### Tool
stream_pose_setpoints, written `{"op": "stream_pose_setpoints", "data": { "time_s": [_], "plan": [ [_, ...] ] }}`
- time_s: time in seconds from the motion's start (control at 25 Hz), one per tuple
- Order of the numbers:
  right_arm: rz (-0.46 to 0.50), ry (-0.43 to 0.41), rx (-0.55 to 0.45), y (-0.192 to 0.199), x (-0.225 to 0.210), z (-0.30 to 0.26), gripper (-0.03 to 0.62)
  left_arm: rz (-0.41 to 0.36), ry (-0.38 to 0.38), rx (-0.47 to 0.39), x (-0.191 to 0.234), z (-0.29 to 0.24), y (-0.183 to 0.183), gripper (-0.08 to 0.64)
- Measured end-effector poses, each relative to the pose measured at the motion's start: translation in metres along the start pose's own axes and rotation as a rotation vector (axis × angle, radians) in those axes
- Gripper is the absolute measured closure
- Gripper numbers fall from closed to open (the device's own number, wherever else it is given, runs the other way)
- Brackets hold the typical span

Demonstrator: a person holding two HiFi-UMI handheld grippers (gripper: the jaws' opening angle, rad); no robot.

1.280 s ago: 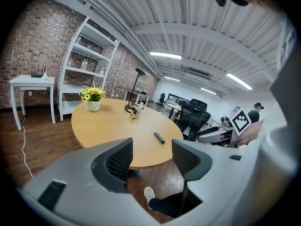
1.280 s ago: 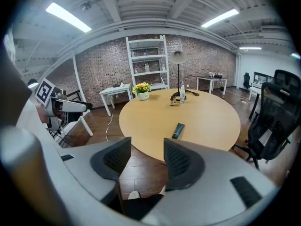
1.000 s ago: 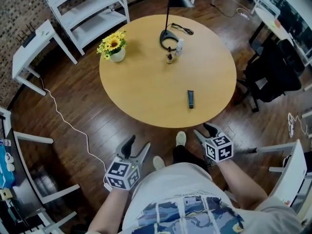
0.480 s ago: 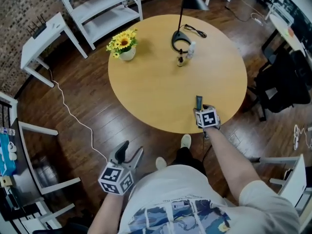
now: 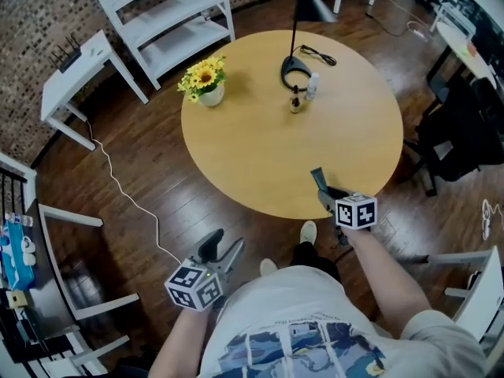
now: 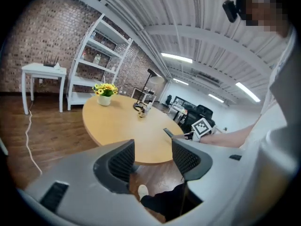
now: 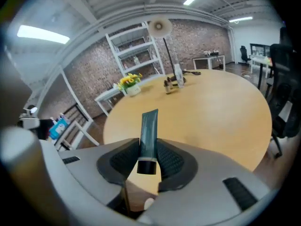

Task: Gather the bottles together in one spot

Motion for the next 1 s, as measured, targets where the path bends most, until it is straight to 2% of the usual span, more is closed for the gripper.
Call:
{"op": "stream_pose_setpoints", "data": {
  "time_s": [0.12, 0.24, 0.28, 0.36, 0.44, 0.56, 0.68, 0.84, 1.0],
  "plan": [
    [-0.017, -0.219, -0.125, -0.028, 0.071, 0.057, 0.46, 0.121, 0.166, -0.026, -0.028, -0.026, -0.014, 0.314],
    [0.035, -0.405, -0.242, -0.053, 0.132, 0.11, 0.46, 0.212, 0.398, -0.076, -0.071, -0.047, -0.042, 0.336],
    [0.076, -0.431, -0.271, -0.058, 0.146, 0.123, 0.46, 0.223, 0.473, -0.089, -0.085, -0.052, -0.052, 0.345],
    [0.184, -0.428, -0.308, -0.064, 0.163, 0.145, 0.46, 0.217, 0.593, -0.088, -0.112, -0.057, -0.067, 0.351],
    [0.301, -0.398, -0.332, -0.064, 0.173, 0.161, 0.46, 0.182, 0.668, -0.052, -0.134, -0.061, -0.072, 0.355],
    [0.425, -0.351, -0.348, -0.06, 0.178, 0.18, 0.46, 0.101, 0.714, 0.027, -0.159, -0.067, -0.065, 0.405],
    [0.449, -0.32, -0.35, -0.055, 0.175, 0.186, 0.459, 0.039, 0.721, 0.075, -0.172, -0.072, -0.058, 0.478],
    [0.499, -0.311, -0.309, -0.043, 0.17, 0.18, 0.459, 0.03, 0.719, 0.111, -0.171, -0.074, -0.049, 0.511],
    [0.547, -0.299, -0.325, -0.042, 0.169, 0.171, 0.45, 0.01, 0.722, 0.119, -0.169, -0.077, -0.055, 0.519]
  ]
}}
Point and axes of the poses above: the fingertips, and each gripper's own axes: z backward along the fingers, x to its left, y out of its underside, the point moved 4 cm from there along z, backward along the fingers, and after that the axes turned 14 degrees about -x, right-handed, at the moved point
